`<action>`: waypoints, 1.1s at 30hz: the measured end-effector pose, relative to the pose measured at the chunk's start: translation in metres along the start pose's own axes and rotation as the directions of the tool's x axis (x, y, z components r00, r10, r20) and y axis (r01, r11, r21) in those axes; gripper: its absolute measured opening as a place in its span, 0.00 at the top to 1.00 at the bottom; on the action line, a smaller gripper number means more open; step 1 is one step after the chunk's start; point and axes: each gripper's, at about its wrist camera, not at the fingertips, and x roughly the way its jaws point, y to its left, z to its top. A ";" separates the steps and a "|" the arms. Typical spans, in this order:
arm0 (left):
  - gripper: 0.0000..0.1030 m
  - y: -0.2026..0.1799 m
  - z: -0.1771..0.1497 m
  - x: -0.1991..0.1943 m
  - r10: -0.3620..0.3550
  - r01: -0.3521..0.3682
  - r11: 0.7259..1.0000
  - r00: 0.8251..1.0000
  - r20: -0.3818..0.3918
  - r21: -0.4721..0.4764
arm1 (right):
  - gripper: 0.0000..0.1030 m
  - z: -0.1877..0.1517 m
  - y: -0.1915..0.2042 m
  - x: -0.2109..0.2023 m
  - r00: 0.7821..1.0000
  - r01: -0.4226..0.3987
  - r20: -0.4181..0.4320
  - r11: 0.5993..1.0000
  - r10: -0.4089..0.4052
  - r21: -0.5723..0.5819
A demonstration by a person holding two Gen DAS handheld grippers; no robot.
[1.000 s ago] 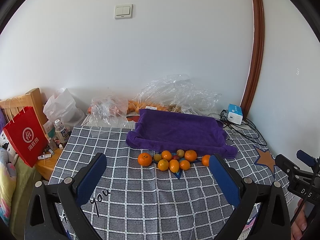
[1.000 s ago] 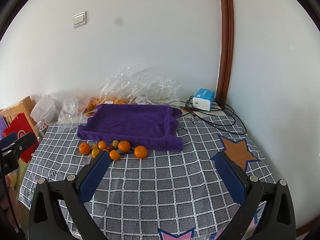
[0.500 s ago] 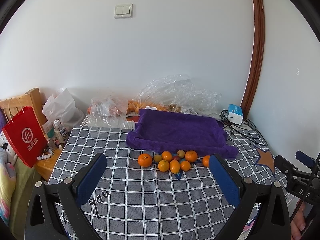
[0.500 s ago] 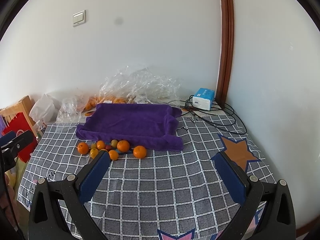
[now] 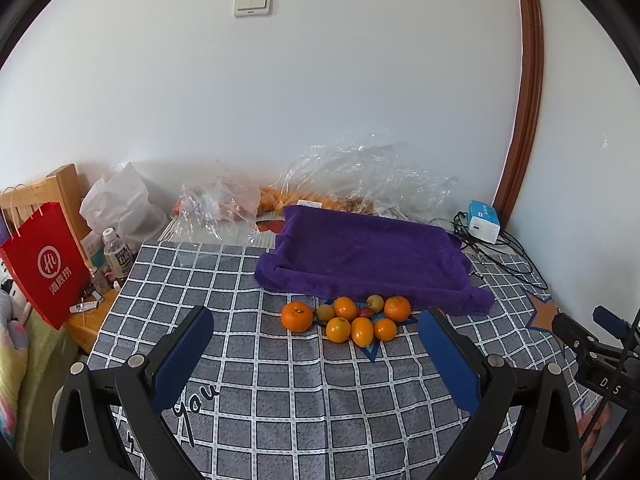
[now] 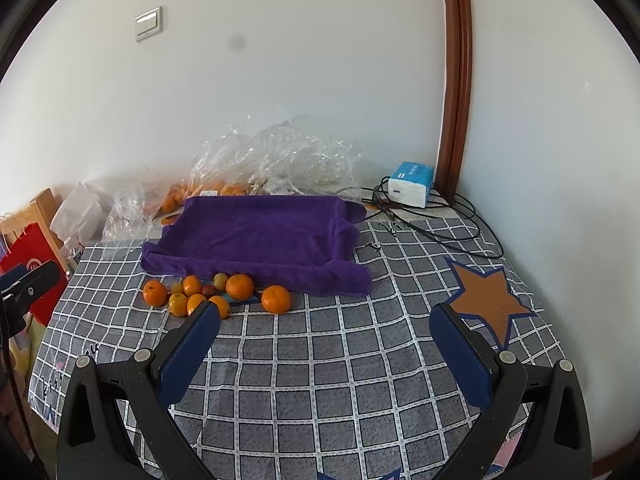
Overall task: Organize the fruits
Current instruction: 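Grasp a large orange with the right gripper while the left gripper grasps another orange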
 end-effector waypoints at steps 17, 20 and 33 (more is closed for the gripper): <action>0.02 0.036 -0.030 0.076 -0.022 0.017 0.998 0.995 -0.102 -0.055 | 0.03 -0.018 0.010 0.090 0.988 -0.030 -0.150 0.999 0.027 -0.017; 0.02 0.047 -0.033 0.090 -0.033 0.023 0.997 0.991 -0.133 -0.078 | 0.05 -0.020 0.011 0.106 0.984 -0.033 -0.176 0.999 0.029 -0.020; 0.05 0.075 -0.052 0.129 -0.040 0.018 0.995 0.973 -0.227 -0.102 | 0.26 -0.029 0.018 0.159 0.964 -0.084 -0.253 0.996 0.080 -0.004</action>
